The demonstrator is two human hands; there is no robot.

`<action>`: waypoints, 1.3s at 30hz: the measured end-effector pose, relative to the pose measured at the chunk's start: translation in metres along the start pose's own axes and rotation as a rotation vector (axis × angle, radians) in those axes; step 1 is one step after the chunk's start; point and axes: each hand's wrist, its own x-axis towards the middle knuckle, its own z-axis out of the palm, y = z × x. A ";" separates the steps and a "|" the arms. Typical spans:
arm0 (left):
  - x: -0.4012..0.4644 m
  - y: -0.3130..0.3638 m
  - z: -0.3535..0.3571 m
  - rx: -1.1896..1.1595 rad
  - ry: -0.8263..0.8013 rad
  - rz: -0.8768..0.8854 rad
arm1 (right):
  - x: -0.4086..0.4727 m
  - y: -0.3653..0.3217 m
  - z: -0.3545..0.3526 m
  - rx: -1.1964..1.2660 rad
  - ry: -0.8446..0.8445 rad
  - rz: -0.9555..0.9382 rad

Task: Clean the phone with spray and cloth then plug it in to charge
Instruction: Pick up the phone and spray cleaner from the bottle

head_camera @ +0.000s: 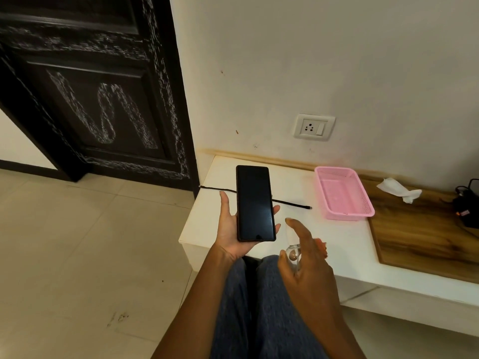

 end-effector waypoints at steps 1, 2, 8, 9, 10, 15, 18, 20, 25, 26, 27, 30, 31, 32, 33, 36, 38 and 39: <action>0.000 0.000 0.000 0.001 -0.001 -0.002 | 0.001 0.001 0.000 0.029 0.021 -0.005; 0.000 -0.001 0.000 -0.001 -0.003 -0.005 | 0.002 0.002 -0.001 0.056 0.042 -0.010; -0.001 -0.005 -0.007 -0.010 -0.040 -0.028 | 0.022 0.010 -0.012 0.133 0.102 0.025; -0.001 -0.005 -0.009 -0.013 -0.051 -0.034 | 0.026 0.013 -0.012 0.158 0.105 0.032; -0.001 -0.005 -0.010 -0.015 -0.060 -0.039 | 0.031 0.016 -0.012 0.200 0.112 0.032; 0.000 -0.008 -0.014 -0.023 -0.087 -0.063 | 0.056 0.040 -0.003 0.312 0.113 0.050; -0.001 -0.010 -0.016 -0.017 -0.091 -0.079 | 0.070 0.058 0.010 0.313 0.099 0.115; 0.000 -0.011 -0.015 -0.015 -0.092 -0.091 | 0.080 0.069 0.020 0.316 0.084 0.147; 0.005 -0.011 -0.015 0.002 -0.132 -0.115 | 0.105 0.096 0.045 0.241 0.011 0.290; 0.006 -0.011 -0.016 0.003 -0.138 -0.121 | 0.108 0.101 0.049 0.227 -0.001 0.328; 0.008 -0.011 -0.017 0.005 -0.143 -0.127 | 0.111 0.106 0.053 0.211 -0.013 0.363; 0.012 -0.011 -0.022 0.019 -0.148 -0.141 | 0.118 0.120 0.061 0.164 -0.030 0.444; 0.014 -0.011 -0.023 0.016 -0.146 -0.146 | 0.119 0.124 0.063 0.143 -0.031 0.458; 0.015 -0.012 -0.025 0.009 -0.140 -0.152 | 0.119 0.128 0.064 0.118 -0.035 0.467; 0.016 -0.012 -0.027 0.003 -0.134 -0.154 | 0.119 0.130 0.066 0.094 -0.038 0.468; 0.020 -0.014 -0.032 -0.005 -0.130 -0.164 | 0.120 0.137 0.068 0.091 -0.024 0.461; 0.022 -0.014 -0.035 -0.013 -0.128 -0.170 | 0.121 0.139 0.070 0.091 -0.018 0.447; 0.022 -0.015 -0.036 -0.016 -0.129 -0.175 | 0.121 0.139 0.070 0.079 -0.020 0.440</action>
